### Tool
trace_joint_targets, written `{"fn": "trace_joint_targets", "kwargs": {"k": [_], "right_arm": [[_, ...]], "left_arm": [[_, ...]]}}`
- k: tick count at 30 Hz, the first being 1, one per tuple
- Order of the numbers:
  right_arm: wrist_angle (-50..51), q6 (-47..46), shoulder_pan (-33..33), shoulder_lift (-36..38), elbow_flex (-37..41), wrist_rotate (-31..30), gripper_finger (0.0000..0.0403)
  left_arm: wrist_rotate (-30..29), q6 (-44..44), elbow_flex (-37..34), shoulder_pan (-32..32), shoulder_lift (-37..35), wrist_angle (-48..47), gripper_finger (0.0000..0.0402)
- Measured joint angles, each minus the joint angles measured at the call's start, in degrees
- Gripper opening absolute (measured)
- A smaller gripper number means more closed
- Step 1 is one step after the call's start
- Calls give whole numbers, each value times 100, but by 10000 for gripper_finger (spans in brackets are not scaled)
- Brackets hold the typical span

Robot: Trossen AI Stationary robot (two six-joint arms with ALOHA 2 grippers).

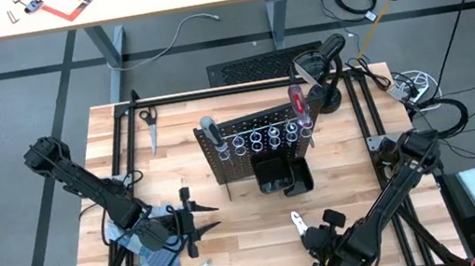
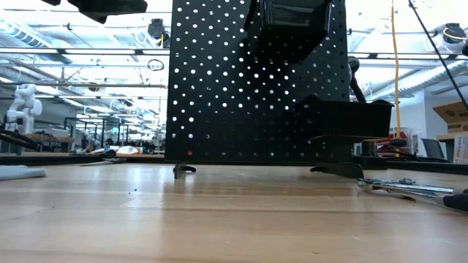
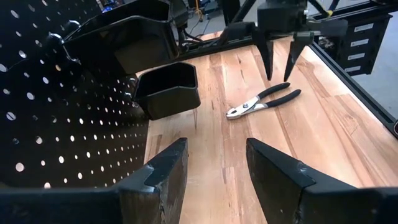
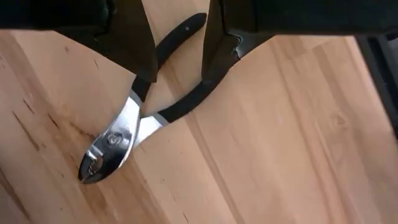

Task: Hang tools onto peg board
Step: Hang the black pliers on the black peg board

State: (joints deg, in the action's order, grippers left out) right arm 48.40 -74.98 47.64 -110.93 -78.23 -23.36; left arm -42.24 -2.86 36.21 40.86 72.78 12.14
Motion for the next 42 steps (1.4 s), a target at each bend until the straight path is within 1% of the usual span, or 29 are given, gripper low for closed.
{"fn": "trace_joint_targets", "kwargs": {"k": [6,9,14,25,30,37,40,42], "right_arm": [[121,-234,-86,-117,1,282,121],[121,-212,-152,-189,1,344,121],[228,-96,-329,-292,1,722,121],[421,189,-717,-313,1,731,121],[194,216,-785,-313,191,1019,121],[-203,217,-782,-276,466,1003,120],[-350,377,-782,-269,545,1006,104],[-493,395,-780,-269,632,1044,77]], "left_arm": [[0,-6,0,0,-1,17,173],[1,-5,0,0,-1,18,173],[22,-4,0,0,-1,44,173],[28,9,0,2,-1,42,173],[35,9,0,4,-1,43,173],[48,9,0,4,-1,44,173],[48,7,0,4,0,42,173],[48,7,0,4,-1,42,173]]}}
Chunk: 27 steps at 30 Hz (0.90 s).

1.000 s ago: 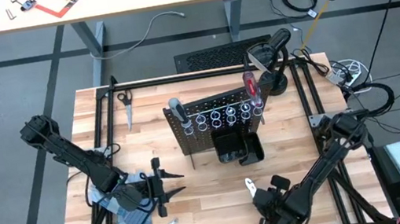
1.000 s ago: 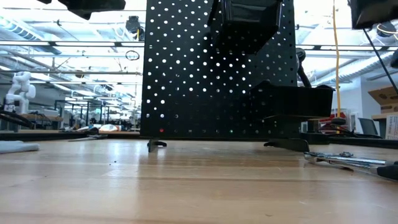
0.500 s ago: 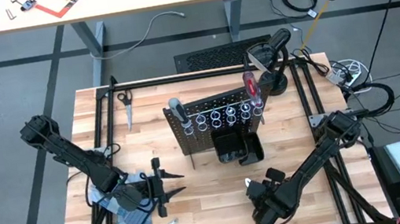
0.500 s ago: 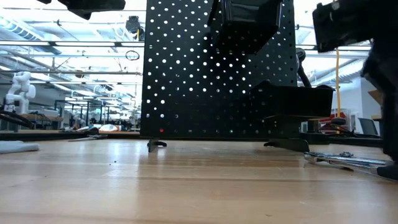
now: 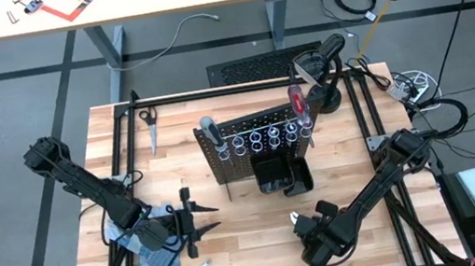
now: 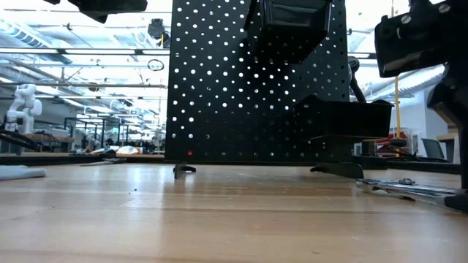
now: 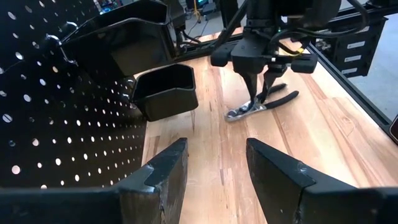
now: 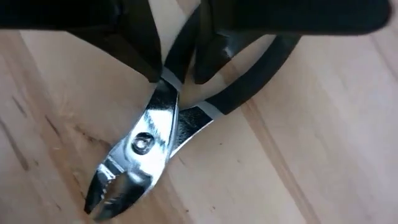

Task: Hang tools onto peg board
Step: Hang the black pliers on the black peg board

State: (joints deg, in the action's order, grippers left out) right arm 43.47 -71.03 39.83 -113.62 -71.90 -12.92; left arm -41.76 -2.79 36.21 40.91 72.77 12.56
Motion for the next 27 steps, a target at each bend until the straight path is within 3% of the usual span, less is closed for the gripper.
{"fn": "trace_joint_targets", "kwargs": {"k": [4,10,17,27], "right_arm": [[-223,-21,-2,2,122,52,21],[-319,86,39,-4,90,32,21],[79,328,254,-101,-494,-512,21],[206,1113,450,-72,-1125,-1797,21]], "left_arm": [[0,0,0,0,0,0,173],[0,-2,0,-1,0,-2,173],[0,0,0,-2,0,-4,173],[0,-2,0,-2,0,-9,173]]}}
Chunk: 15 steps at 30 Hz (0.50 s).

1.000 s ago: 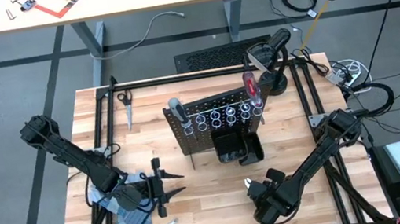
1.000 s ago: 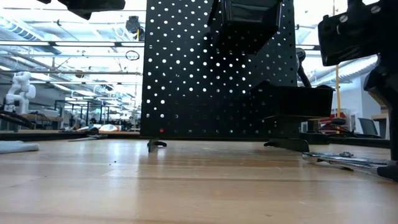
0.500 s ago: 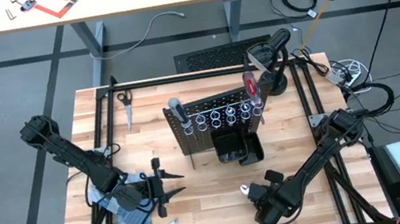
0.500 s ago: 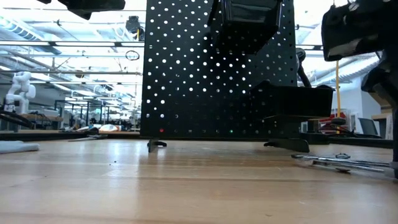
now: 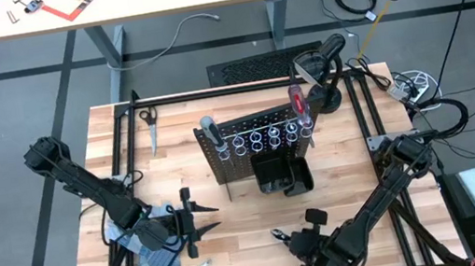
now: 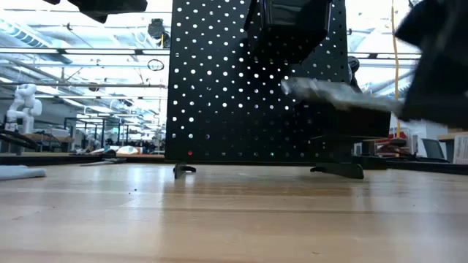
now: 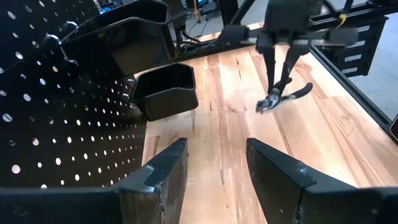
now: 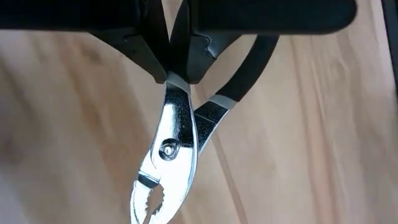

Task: Hang tools onto peg board
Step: Hang the black pliers on the black peg board

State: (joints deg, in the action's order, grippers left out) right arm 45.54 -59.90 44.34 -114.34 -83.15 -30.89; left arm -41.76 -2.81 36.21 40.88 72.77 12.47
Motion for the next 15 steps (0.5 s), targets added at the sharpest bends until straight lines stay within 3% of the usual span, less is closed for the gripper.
{"fn": "trace_joint_targets", "kwargs": {"k": [8,15], "right_arm": [[-24,1294,85,9,-682,-1414,21],[-6,2777,52,13,-1804,-2777,21]], "left_arm": [[0,0,0,0,0,2,173],[0,0,0,0,0,4,173]]}}
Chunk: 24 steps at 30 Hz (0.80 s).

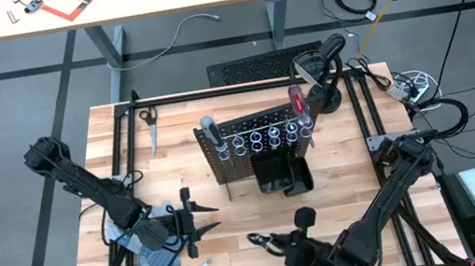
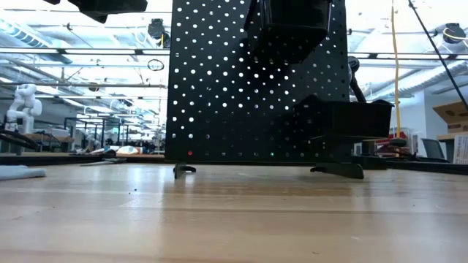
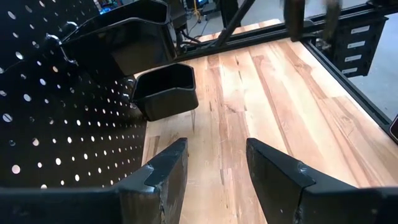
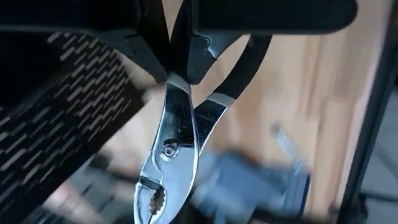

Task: Hang tools onto peg board
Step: Hang the black pliers on the black peg board

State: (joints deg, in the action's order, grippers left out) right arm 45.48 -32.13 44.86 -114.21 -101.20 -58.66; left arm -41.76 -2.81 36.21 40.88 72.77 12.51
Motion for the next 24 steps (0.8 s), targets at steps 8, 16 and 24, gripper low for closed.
{"fn": "trace_joint_targets", "kwargs": {"k": [8,16,24], "right_arm": [[7,1850,-252,19,-1604,-2469,21],[-107,3029,-941,31,-2570,-3147,21],[-1394,4970,-1459,54,-2685,-2297,21]], "left_arm": [[0,0,0,0,0,2,173],[-2,7,0,0,0,2,173],[-2,9,0,-2,0,-24,173]]}}
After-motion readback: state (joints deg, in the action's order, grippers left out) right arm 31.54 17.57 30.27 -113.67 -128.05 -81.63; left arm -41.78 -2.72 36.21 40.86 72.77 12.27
